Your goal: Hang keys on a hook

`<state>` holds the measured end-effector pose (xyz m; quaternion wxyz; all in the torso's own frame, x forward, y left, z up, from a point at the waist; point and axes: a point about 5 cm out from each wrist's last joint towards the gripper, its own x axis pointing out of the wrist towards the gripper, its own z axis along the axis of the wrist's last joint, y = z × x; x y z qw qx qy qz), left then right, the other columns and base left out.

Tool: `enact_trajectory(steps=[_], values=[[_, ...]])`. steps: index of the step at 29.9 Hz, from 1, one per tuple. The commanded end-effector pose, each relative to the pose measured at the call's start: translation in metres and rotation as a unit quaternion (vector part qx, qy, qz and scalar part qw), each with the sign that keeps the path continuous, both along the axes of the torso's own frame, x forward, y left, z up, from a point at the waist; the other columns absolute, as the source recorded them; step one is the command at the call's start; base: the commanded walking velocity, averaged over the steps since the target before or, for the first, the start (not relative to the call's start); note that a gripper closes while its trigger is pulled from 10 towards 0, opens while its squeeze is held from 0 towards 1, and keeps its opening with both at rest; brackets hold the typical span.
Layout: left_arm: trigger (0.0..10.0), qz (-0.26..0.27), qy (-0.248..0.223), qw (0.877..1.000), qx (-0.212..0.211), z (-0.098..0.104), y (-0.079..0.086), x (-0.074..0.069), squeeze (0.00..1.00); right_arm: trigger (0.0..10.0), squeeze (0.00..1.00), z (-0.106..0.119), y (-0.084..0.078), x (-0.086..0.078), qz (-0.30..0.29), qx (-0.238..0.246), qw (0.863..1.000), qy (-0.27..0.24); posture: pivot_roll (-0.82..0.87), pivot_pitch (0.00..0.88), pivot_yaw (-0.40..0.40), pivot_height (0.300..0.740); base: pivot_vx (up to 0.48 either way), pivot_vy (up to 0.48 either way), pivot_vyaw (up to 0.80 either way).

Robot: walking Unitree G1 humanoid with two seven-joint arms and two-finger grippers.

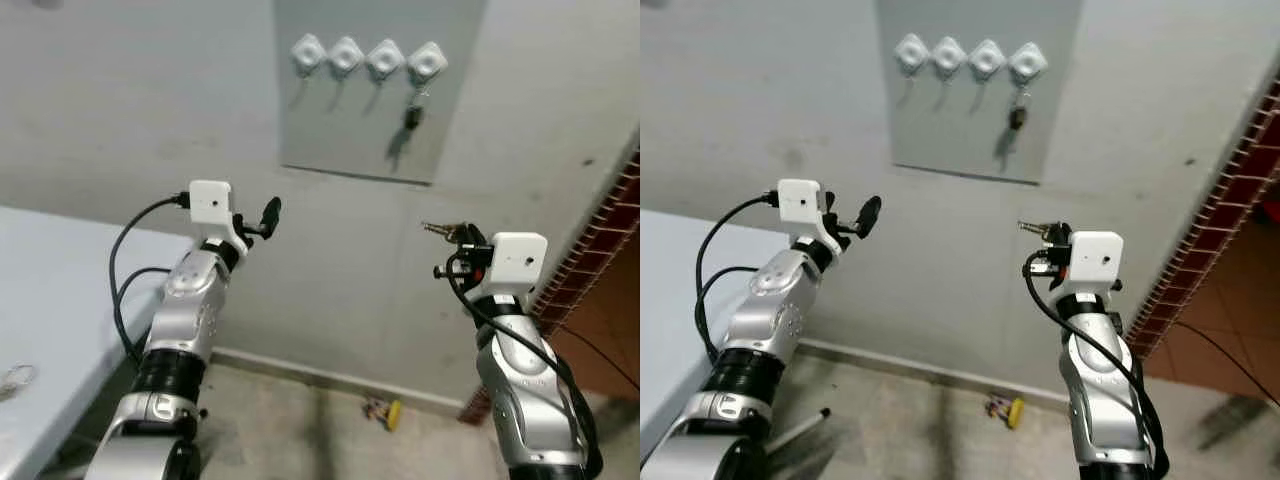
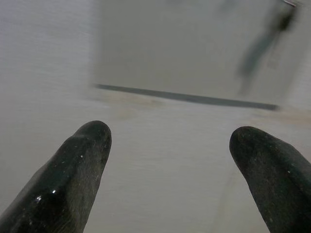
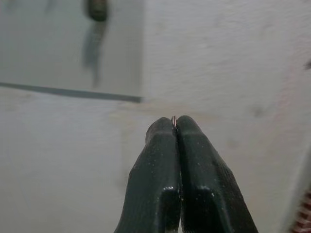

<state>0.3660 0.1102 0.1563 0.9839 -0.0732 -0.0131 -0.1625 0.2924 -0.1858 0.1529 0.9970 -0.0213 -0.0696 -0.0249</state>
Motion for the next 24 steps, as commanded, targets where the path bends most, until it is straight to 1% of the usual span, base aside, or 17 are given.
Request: enact_trajectory(steps=[1, 23, 24], values=[[10.0, 0.023, -0.012, 1.0, 0.007, 0.0087, 0.016, 0.0033, 0.0, 10.0, 0.0, 0.0068, 0.0088, 0.0016, 0.013, 0.007, 1.0, -0.014, -0.06, 0.0, -0.016, 0.74, 0.251, 0.0, 0.0], [10.0, 0.031, -0.007, 1.0, -0.003, 0.0089, 0.0184, 0.003, 0.0, 10.0, 0.0, 0.0062, 0.0124, 0.0003, 0.024, 0.008, 1.0, -0.009, -0.06, 0.0, -0.019, 0.74, 0.247, 0.0, 0.0], [10.0, 0.031, -0.005, 0.999, -0.006, 0.0086, 0.0182, 0.003, 0.0, 10.0, 0.0, 0.006, 0.0123, 0.0002, 0.024, 0.008, 1.0, -0.008, -0.06, 0.0, -0.018, 0.74, 0.0, 0.0, 0.0]])
